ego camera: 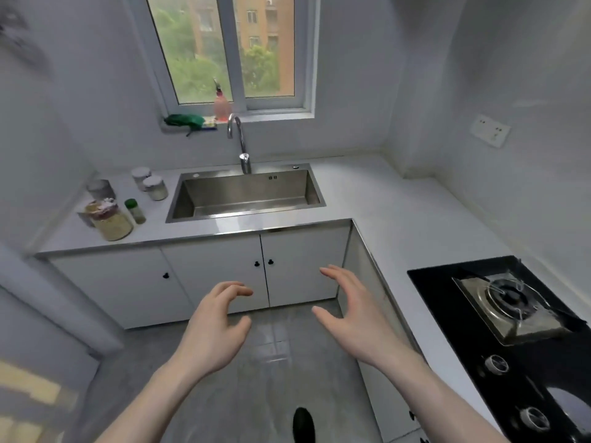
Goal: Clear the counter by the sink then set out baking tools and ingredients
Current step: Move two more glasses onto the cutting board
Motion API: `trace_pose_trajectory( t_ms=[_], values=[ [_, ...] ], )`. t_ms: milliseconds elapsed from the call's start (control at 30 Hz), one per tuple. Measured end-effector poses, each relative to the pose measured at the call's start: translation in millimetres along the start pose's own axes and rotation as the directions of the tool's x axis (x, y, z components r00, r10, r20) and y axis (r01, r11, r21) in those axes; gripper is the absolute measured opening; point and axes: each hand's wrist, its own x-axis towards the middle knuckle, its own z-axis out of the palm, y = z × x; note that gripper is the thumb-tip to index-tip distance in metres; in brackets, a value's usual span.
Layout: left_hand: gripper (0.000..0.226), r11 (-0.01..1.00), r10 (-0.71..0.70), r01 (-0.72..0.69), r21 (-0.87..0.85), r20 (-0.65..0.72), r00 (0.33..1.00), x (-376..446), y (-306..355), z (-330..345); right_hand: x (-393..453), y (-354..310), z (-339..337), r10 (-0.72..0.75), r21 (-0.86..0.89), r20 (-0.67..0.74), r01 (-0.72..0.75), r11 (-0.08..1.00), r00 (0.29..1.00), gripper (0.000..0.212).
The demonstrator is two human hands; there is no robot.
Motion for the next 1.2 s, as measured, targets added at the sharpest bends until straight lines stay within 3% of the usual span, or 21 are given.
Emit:
trace_pose_trajectory(
  t_ms=[500,733,967,1200],
  values=[
    [0.037,0.959,-0.268,0.281,0.043,-0.192,0.944,129.1,-67.4,-59.9,228.5,-44.6,65.4,-0.156,0.174,0.244,0.115,0.978,0.957,0.063],
    [0.038,0.882,-0.459,0.47,-0.028,-0.273,0.846,135.7,-145.8,-106.9,305.1,-94.6,128.1,-0.286,0.177,0.393,0.234,0.956,0.874,0.061],
    [0.04,0.862,-0.498,0.501,-0.078,-0.311,0.809,177.4,-232.0,-165.7,374.8,-144.9,189.8,-0.289,0.157,0.424,0.245,0.957,0.858,0.059],
    [0.041,0.88,-0.473,0.461,-0.115,-0.319,0.822,235.3,-319.9,-241.8,435.6,-198.9,263.4,-0.212,0.19,0.364,0.151,0.97,0.907,0.055]
  ],
)
